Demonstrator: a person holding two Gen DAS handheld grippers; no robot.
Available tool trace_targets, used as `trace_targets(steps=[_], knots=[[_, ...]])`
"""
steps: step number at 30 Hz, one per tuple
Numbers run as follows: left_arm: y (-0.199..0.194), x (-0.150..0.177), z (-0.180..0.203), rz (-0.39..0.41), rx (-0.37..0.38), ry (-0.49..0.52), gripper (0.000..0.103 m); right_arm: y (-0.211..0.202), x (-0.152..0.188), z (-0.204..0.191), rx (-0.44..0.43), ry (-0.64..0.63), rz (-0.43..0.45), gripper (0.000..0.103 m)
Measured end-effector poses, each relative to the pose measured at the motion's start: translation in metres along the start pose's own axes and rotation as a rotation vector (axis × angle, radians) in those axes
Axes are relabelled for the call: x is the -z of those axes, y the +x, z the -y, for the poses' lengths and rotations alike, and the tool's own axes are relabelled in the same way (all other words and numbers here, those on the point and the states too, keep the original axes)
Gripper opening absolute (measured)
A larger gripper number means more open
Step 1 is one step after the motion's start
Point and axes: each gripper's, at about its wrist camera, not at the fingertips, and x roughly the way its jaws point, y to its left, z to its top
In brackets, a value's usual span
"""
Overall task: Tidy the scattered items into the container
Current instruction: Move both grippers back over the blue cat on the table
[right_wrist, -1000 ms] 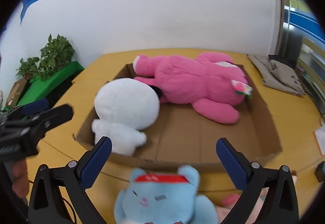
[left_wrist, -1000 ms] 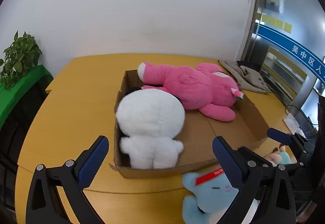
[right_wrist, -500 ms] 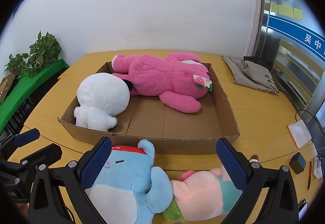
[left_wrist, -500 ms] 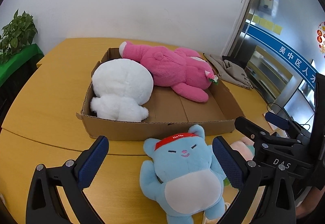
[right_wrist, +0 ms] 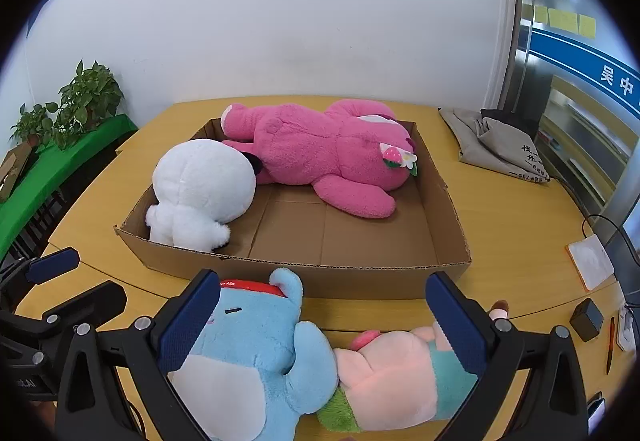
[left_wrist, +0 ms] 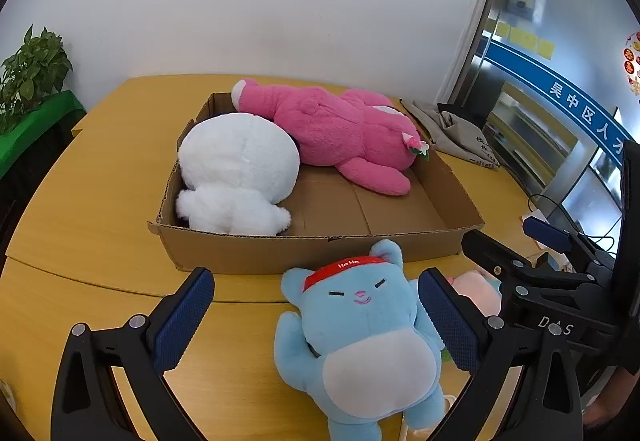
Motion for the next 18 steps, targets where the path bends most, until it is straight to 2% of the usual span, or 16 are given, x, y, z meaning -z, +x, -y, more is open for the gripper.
trace_targets(steps=[18], knots=[[0.0032,0.0013,0.0071,-0.025,0.029,0.008,0.103,-0.0030,0.0059,0.0102,0.000,0.014,-0.011,0.103]])
